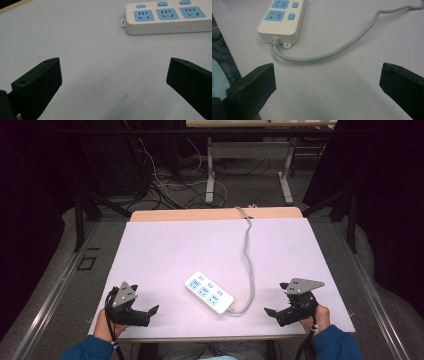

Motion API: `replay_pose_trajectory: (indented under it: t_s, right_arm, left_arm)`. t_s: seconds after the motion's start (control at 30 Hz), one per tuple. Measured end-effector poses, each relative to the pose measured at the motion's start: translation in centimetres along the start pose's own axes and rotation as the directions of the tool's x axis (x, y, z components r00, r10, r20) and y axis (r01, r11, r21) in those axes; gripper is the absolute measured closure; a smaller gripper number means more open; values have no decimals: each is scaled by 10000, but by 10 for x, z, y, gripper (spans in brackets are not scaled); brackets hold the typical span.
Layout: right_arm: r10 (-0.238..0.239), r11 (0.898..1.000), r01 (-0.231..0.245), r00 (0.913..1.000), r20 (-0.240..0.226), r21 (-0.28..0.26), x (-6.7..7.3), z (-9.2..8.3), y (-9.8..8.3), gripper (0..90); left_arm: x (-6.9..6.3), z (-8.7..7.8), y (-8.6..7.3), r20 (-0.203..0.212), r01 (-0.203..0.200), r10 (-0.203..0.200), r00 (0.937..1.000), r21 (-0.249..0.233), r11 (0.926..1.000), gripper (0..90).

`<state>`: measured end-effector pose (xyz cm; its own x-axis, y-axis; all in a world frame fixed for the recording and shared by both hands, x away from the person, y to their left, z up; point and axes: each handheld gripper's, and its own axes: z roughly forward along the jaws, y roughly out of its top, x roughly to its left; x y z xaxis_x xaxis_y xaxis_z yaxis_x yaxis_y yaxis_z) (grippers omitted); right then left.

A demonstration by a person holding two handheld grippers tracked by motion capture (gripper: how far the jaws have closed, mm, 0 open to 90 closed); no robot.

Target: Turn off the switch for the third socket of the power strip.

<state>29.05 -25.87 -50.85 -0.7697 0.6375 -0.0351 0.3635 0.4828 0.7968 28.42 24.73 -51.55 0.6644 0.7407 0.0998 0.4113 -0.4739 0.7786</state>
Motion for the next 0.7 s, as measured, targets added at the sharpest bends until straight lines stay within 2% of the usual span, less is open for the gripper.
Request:
replay_pose_trajectory:
  t_s: [0.5, 0.7]
  right_arm:
    - [43, 10000, -43, 10000, 36, -1, -1, 1, 0, 0]
    - [51, 10000, -51, 10000, 35, 50, -1, 0, 0, 2]
  left_arm:
    - [1, -1, 2, 17, -61, 61, 10000, 126, 9999, 1]
    - [2, 0, 4, -54, 123, -122, 9999, 98, 9999, 1]
